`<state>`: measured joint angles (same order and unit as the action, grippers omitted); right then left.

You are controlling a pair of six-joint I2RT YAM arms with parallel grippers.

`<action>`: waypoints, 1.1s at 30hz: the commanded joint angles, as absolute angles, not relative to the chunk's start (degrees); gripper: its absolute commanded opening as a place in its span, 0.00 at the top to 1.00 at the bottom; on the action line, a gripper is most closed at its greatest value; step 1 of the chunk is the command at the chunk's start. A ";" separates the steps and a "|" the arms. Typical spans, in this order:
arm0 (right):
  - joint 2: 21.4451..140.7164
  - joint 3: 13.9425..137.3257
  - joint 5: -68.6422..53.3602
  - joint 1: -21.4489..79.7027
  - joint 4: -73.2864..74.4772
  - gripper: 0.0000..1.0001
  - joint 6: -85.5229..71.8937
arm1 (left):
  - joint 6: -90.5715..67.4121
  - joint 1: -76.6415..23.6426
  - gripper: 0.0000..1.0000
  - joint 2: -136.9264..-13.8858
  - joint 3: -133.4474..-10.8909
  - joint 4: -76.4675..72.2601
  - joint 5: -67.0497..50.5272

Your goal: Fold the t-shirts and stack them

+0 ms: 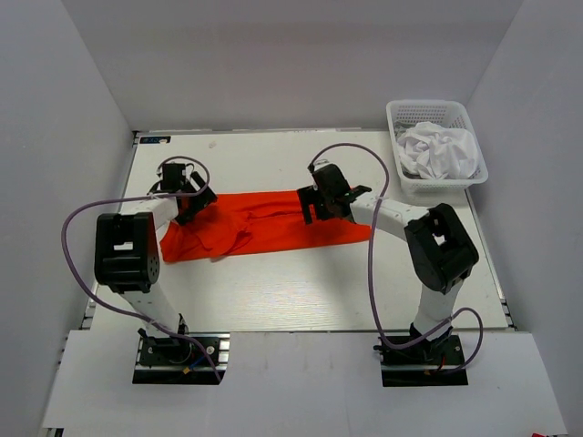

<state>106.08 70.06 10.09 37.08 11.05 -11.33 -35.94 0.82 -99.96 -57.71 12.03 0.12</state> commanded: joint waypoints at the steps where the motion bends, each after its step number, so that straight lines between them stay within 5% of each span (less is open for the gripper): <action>1: 102.14 71.10 13.62 36.56 10.28 0.10 -11.69 | -32.35 1.14 0.00 -101.51 -60.55 12.66 -5.87; 10: 104.14 74.79 4.40 28.23 6.41 0.10 -17.13 | -28.56 -0.09 0.00 -98.88 -71.37 17.05 -7.99; 16: 108.01 74.27 -2.87 22.59 6.24 0.10 -22.50 | -29.70 -1.66 0.00 -96.06 -62.33 15.21 -15.90; 24: 108.38 68.57 -6.77 20.22 6.24 0.10 -22.94 | -32.70 -2.20 0.00 -103.26 -58.79 15.73 -8.97; 30: 103.63 56.73 -9.92 23.19 7.29 0.10 -23.82 | -33.30 -3.07 0.00 -119.42 -76.34 16.44 -5.99; 33: 100.29 54.06 -11.51 29.41 10.36 0.10 -22.59 | -33.31 -5.17 0.00 -132.94 -100.34 17.57 -5.18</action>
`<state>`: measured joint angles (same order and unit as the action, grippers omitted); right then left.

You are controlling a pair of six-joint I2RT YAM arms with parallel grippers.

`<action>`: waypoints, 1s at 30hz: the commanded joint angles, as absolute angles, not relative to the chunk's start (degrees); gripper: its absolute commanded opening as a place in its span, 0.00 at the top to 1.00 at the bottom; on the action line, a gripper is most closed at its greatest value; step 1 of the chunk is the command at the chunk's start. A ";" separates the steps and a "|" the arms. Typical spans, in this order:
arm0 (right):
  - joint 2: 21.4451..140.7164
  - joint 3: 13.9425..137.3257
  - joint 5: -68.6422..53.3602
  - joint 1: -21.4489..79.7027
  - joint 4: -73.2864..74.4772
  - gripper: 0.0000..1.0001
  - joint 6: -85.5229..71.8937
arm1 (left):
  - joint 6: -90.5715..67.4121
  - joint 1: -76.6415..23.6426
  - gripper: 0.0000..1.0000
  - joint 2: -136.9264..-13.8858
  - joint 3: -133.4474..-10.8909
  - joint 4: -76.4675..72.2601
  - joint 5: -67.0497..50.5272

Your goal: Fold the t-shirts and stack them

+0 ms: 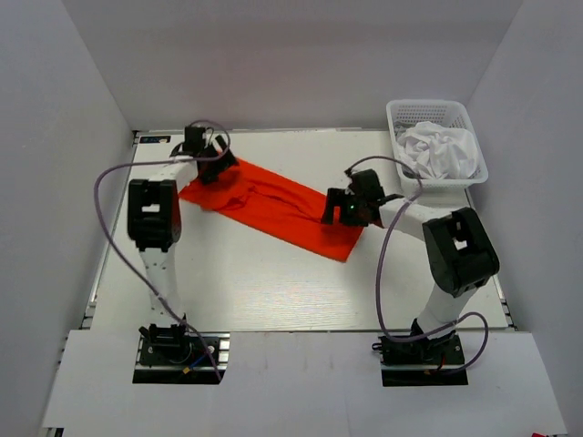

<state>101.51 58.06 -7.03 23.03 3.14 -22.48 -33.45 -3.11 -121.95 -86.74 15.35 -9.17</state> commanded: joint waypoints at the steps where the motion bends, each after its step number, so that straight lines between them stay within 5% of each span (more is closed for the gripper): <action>1: 99.85 53.97 -11.69 32.92 10.89 0.10 -22.24 | -33.31 -5.79 0.00 -141.94 -107.07 19.14 -6.84; 3: 100.28 54.40 -15.53 36.63 13.61 0.10 -18.38 | -32.79 -7.11 0.00 -152.70 -132.02 23.10 -10.17; 6: 102.38 55.97 -19.93 45.60 15.02 0.10 -11.53 | -35.58 -9.13 0.00 -166.28 -147.28 16.39 -17.56; 9: 105.46 58.96 -23.10 53.51 16.61 0.10 -3.80 | -41.65 -10.89 0.00 -163.93 -136.89 -3.74 -20.38; 12: 105.73 60.64 -25.92 56.42 15.48 0.10 -0.55 | -38.25 -13.44 0.00 -166.37 -144.71 -0.64 -18.20; 16: 106.08 62.84 -25.66 58.53 17.05 0.10 2.28 | -38.49 -14.77 0.00 -163.39 -137.38 -4.92 -12.50; 30: 93.55 57.32 -21.56 62.31 10.03 0.10 2.12 | -38.42 -14.77 0.00 -155.05 -141.68 -4.57 -6.58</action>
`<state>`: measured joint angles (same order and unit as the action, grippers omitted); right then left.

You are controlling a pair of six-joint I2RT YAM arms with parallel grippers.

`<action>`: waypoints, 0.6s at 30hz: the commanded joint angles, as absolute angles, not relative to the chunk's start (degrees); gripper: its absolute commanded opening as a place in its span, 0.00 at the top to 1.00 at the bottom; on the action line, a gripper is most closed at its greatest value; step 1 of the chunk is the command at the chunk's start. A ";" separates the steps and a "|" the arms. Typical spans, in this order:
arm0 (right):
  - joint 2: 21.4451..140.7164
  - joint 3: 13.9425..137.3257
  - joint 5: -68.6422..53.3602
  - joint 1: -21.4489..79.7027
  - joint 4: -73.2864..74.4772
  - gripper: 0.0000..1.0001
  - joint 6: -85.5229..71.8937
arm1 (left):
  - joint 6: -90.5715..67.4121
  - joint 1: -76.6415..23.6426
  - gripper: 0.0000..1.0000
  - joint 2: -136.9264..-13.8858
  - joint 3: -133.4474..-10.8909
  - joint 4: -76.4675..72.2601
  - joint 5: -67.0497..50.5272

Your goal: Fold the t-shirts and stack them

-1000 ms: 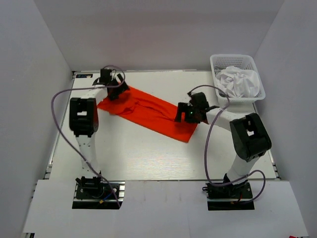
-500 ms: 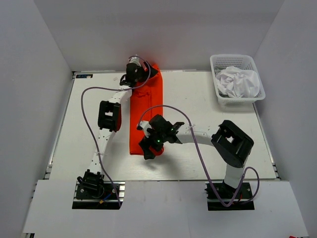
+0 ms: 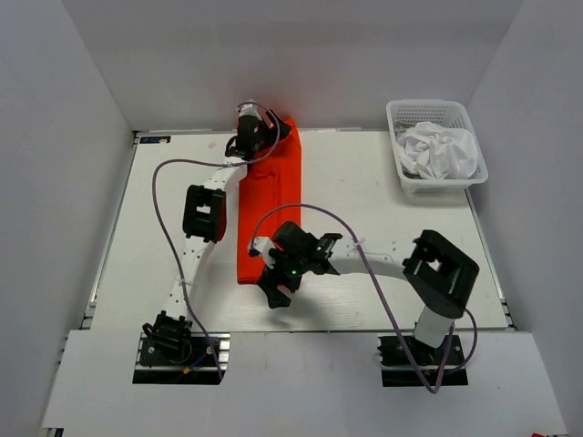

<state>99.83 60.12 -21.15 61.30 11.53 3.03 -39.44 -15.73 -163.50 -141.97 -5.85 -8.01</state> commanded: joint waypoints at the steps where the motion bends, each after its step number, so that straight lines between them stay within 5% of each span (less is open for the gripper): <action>1: 92.65 55.65 -20.84 62.05 5.93 0.10 1.59 | -37.89 -14.77 0.00 -154.00 -142.20 -3.53 -7.29; 12: 80.16 48.08 -0.31 60.82 -2.48 0.10 -12.99 | -27.87 -15.29 0.00 -131.86 -136.07 9.47 -14.76; 18: 79.98 44.75 1.42 57.05 -0.44 0.10 -17.40 | -26.19 -16.35 0.00 -101.83 -92.62 8.73 -14.50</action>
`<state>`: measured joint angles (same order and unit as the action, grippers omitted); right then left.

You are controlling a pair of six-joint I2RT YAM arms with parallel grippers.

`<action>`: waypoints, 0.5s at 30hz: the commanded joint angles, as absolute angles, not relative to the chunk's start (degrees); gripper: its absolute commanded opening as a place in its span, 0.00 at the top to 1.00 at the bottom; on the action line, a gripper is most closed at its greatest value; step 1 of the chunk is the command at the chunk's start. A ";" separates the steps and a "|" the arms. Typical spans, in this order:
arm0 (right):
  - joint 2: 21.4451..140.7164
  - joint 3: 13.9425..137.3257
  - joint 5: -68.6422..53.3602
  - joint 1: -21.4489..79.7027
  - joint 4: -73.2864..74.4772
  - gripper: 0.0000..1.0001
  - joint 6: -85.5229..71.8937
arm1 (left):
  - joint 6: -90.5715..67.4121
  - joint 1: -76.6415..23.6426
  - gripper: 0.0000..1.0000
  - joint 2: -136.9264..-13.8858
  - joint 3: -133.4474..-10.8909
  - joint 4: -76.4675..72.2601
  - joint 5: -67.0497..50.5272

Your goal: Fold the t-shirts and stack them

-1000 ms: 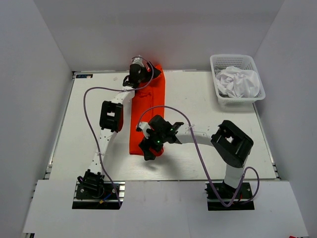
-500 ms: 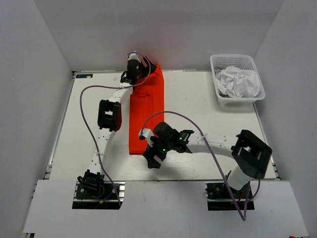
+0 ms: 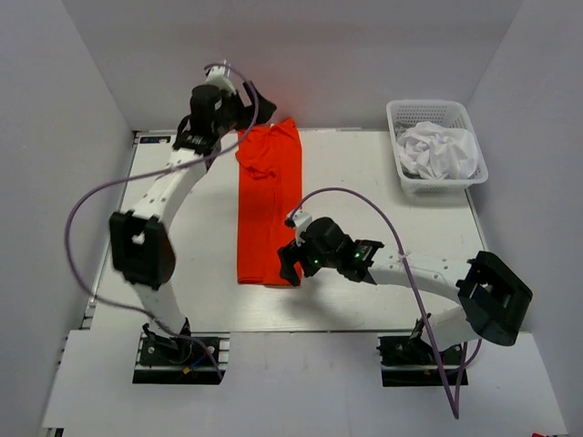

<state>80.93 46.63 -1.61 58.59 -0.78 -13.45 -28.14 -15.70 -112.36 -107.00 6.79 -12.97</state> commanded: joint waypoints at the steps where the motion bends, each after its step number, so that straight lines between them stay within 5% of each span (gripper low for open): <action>1: 79.89 44.65 0.45 56.61 -0.09 0.10 -17.58 | -27.93 -17.04 0.00 -91.95 -78.28 6.18 -13.54; 6: 79.98 42.72 -7.11 54.93 1.85 0.10 -13.80 | -38.40 -18.98 0.00 -71.65 -45.50 4.10 -12.91; 15: 84.54 42.71 -12.39 54.75 0.88 0.10 -12.74 | -42.10 -22.06 0.00 -57.83 -27.69 20.30 -11.60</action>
